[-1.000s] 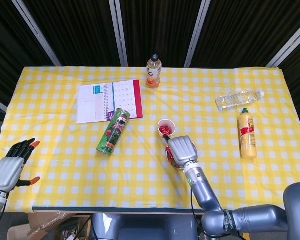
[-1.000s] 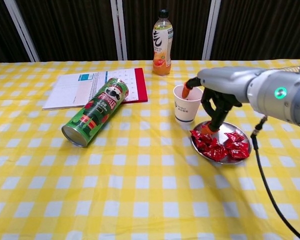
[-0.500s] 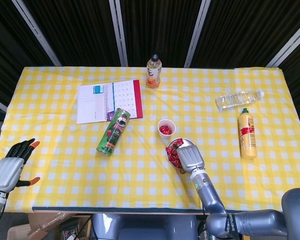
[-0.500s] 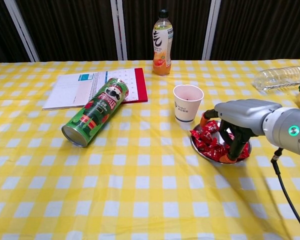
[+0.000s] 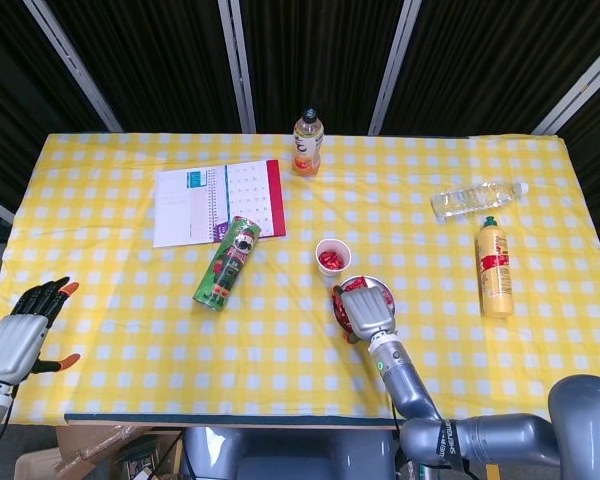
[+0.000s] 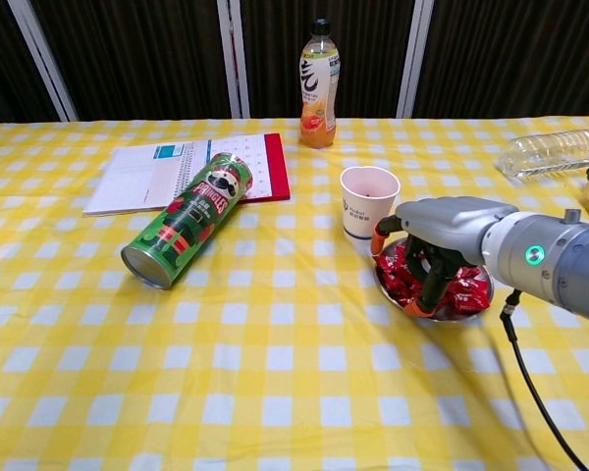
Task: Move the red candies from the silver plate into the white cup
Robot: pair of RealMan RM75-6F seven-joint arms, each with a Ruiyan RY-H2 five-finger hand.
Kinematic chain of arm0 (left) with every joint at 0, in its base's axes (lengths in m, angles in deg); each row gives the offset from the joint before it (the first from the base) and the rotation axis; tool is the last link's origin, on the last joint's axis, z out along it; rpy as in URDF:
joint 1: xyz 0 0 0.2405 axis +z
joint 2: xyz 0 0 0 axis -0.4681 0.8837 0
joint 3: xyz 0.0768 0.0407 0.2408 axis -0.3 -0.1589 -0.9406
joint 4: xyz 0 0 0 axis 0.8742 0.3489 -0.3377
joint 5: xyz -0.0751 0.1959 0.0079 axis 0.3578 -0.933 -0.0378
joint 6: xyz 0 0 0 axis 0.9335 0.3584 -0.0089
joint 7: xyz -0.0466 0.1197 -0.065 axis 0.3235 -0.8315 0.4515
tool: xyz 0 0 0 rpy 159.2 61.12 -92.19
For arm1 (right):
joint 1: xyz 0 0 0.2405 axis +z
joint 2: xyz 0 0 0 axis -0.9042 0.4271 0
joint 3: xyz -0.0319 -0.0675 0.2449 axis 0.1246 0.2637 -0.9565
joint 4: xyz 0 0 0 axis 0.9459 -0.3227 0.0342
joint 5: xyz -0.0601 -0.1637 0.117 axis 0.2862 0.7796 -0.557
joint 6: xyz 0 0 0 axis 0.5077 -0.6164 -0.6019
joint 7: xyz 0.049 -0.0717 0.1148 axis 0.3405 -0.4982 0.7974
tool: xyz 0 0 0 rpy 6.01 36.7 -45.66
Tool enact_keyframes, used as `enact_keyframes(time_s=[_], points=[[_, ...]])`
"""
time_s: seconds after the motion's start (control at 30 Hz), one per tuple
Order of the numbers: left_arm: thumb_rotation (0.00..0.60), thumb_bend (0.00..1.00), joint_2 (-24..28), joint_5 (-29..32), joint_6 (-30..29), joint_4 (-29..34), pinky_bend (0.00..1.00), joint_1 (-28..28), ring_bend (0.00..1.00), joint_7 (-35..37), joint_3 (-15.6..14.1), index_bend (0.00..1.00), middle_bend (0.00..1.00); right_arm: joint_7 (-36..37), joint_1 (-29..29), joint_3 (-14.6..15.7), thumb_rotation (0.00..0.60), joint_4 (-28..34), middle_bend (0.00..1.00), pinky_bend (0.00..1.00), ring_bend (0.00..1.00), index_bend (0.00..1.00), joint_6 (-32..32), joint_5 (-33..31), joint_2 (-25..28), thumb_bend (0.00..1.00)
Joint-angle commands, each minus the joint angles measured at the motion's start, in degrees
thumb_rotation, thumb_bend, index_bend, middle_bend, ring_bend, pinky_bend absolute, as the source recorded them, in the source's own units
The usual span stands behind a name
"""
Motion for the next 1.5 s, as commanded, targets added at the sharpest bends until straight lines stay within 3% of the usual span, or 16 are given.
enact_keyframes(time_s=[0.03, 0.67, 0.83, 0.93, 1.03, 1.2, 1.5], points=[[0.6, 0.03, 0.1, 0.0, 0.1, -0.1, 0.0, 0.0, 0.0, 0.3, 0.0, 0.0, 0.0, 0.1, 0.5, -1.1, 0.6, -2.0, 0.7, 0.81, 0.68, 0.27, 0.7, -1.1, -0.8, 0.27], [0.6, 0.03, 0.3, 0.9, 0.9, 0.9, 0.0, -0.3, 0.0, 0.0, 0.2, 0.0, 0.0, 0.2, 0.3, -1.8, 0.6, -5.8, 0.7, 0.81, 0.68, 0.29, 3.0, -4.7, -1.0, 0.27], [0.6, 0.03, 0.3, 1.2, 0.8, 0.9, 0.0, -0.2, 0.0, 0.0, 0.2, 0.0, 0.0, 0.9, 0.4, -2.3, 0.6, -7.8, 0.7, 0.81, 0.7, 0.43, 3.8, -5.0, -1.9, 0.29], [0.6, 0.03, 0.3, 1.3, 0.9, 1.0, 0.0, -0.2, 0.0, 0.0, 0.3, 0.0, 0.0, 1.8, 0.2, -2.5, 0.6, -9.4, 0.7, 0.81, 0.73, 0.57, 4.3, -4.8, -2.4, 0.41], [0.6, 0.03, 0.3, 1.4, 1.0, 1.0, 0.0, -0.3, 0.0, 0.1, 0.3, 0.0, 0.0, 3.2, -0.3, -2.5, 0.6, -10.9, 0.7, 0.81, 0.74, 0.64, 4.7, -3.9, -2.8, 0.49], [0.6, 0.03, 0.3, 1.4, 1.1, 1.1, 0.0, -0.3, 0.0, 0.1, 0.3, 0.0, 0.0, 5.2, -1.4, -2.4, 0.6, -11.7, 0.71, 0.81, 0.75, 0.68, 4.9, -2.4, -2.4, 0.55], [0.6, 0.03, 0.4, 1.4, 1.0, 1.1, 0.0, -0.3, 0.0, 0.1, 0.2, 0.0, 0.0, 7.0, -2.4, -3.4, 0.6, -9.3, 0.72, 0.81, 0.75, 0.68, 3.9, 0.8, 0.3, 0.57]])
